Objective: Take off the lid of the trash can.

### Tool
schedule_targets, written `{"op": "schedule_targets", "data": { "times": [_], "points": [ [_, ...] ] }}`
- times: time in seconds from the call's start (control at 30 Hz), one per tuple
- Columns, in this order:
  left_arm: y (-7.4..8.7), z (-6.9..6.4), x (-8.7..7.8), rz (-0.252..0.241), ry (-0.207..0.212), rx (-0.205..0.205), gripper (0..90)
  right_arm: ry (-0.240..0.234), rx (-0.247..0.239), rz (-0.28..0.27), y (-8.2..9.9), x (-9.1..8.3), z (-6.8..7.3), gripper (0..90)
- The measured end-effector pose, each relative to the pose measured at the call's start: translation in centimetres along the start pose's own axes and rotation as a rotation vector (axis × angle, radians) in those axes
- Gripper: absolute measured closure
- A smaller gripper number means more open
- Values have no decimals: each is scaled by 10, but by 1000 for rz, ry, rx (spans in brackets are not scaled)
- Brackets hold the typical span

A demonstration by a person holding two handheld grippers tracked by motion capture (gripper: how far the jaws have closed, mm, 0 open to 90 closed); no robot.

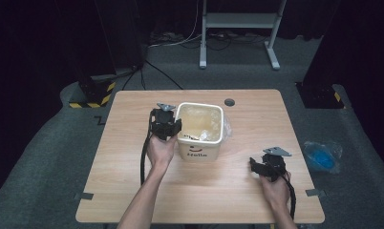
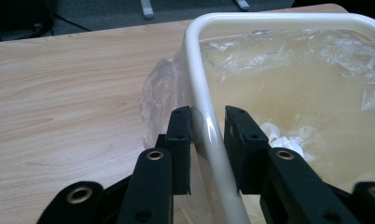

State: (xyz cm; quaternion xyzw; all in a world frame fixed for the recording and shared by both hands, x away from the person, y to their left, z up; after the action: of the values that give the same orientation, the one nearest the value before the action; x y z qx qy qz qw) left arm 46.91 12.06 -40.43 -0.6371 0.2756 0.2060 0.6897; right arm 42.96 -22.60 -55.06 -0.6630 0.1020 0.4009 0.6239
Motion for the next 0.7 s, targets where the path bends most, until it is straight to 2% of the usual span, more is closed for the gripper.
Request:
{"op": "schedule_targets", "data": {
  "times": [0.7],
  "points": [
    [-2,4,-6,-13,7,-24,732,0,0,0,0,0,0,279]
  ]
}}
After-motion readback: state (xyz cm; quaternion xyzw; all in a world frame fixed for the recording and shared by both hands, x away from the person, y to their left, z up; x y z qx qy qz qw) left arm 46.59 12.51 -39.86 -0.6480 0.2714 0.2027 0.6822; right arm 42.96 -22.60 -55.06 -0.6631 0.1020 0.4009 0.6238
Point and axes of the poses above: each handheld gripper's, and its own axes: x roughly forward along the jaws, y roughly out of its underside, z roughly to its left, the point moved 4 cm from there along x, roughly forward along the jaws, and after that the axes turned 10 degrees about -y, right-handed, at the moved point
